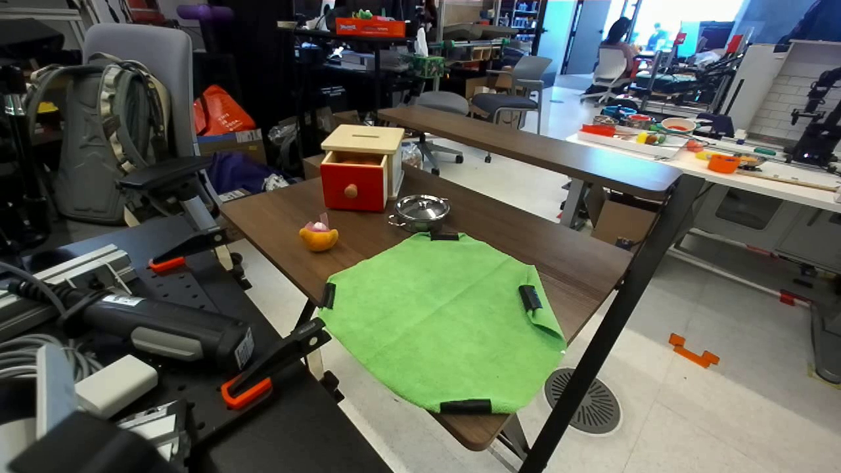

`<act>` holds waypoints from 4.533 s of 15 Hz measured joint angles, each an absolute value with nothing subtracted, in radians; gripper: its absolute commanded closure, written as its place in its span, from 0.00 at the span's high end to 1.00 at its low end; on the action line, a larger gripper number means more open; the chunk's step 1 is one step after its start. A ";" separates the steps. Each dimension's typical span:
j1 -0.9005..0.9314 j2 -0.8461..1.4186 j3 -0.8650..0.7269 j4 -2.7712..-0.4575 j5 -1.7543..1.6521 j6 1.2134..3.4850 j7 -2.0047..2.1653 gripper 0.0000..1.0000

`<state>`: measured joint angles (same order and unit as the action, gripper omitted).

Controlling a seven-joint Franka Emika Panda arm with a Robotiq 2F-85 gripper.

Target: Pick up the lid from the pot and put it on the table

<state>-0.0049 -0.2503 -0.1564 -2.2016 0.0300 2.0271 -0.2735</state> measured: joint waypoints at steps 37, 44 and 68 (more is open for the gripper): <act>0.046 0.606 -0.014 -1.774 -0.030 2.336 0.017 1.00; 0.055 0.687 -0.015 -1.712 -0.040 2.327 0.029 1.00; 0.063 0.771 -0.023 -1.641 -0.060 2.300 0.036 0.05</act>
<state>0.0630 0.7709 -0.0225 -1.6411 -0.0598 2.3003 0.0357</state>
